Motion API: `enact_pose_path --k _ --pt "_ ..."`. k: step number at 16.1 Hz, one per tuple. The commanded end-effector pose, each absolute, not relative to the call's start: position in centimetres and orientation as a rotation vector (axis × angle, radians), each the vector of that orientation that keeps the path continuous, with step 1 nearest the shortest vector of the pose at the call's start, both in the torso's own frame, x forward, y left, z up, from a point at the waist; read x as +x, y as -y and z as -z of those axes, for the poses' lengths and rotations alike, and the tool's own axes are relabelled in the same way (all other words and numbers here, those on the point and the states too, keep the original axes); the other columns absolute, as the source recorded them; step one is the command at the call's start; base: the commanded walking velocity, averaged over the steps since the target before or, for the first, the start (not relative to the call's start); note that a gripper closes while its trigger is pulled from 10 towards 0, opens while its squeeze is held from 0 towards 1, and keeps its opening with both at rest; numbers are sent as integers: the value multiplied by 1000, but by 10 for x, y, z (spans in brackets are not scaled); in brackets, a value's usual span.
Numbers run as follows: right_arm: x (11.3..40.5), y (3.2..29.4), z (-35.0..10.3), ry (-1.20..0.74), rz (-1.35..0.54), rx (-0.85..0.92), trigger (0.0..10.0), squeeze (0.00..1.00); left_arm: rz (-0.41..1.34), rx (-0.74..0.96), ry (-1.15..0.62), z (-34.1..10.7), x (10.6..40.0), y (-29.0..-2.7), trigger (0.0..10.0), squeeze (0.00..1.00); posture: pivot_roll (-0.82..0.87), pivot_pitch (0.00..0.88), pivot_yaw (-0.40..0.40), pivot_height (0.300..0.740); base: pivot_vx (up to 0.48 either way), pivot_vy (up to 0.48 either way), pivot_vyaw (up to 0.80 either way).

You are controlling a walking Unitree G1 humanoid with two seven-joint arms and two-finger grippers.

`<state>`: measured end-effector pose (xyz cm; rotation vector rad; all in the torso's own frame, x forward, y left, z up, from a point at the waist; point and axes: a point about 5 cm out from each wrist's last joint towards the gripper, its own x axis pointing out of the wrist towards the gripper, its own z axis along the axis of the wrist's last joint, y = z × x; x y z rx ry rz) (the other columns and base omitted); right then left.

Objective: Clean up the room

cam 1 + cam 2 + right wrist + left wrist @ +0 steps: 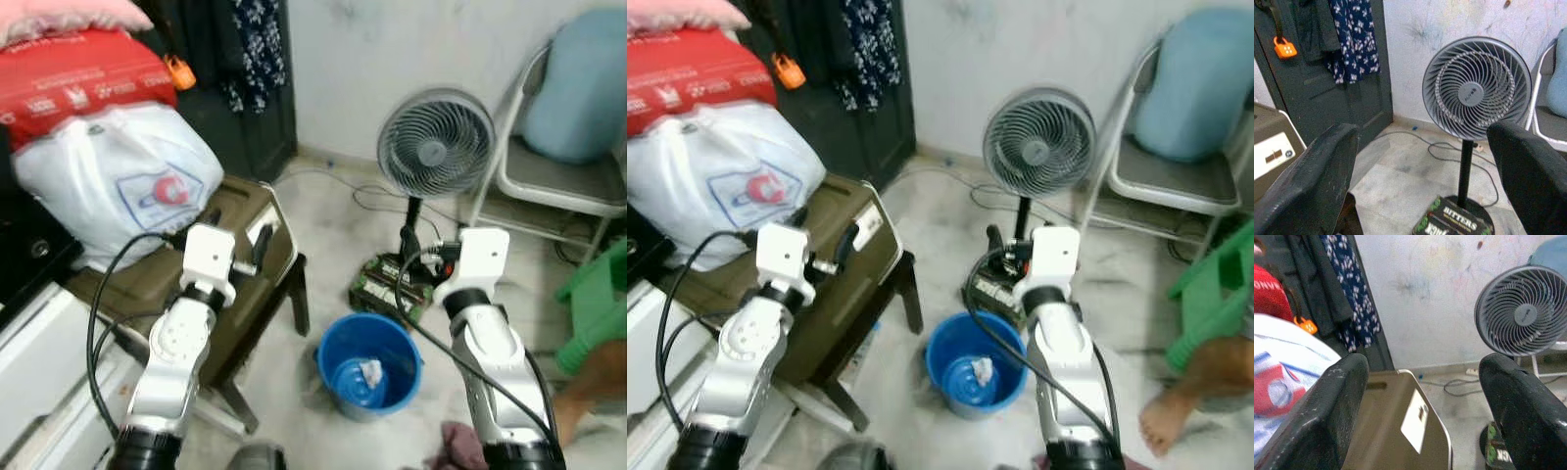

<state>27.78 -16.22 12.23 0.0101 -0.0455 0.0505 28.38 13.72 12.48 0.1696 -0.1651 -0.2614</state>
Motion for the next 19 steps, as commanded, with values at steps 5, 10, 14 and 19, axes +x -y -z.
enact_pose_path --k 5,10,14,19 --pt "282 162 -124 59 -53 15 10000 0 149 168 128 -116 278 -154 10000 0 -165 0 72 740 0 0 800" --pt "285 161 -129 83 -52 15 10000 0 145 187 145 -118 278 -154 10000 0 -158 0 70 740 0 0 800" --pt "283 162 -128 83 -50 21 10000 0 105 218 144 -119 273 -163 10000 0 -141 0 69 740 0 0 800" --pt "278 162 -124 71 -48 17 10000 0 93 224 130 -116 265 -166 10000 0 -136 0 65 740 0 0 800"
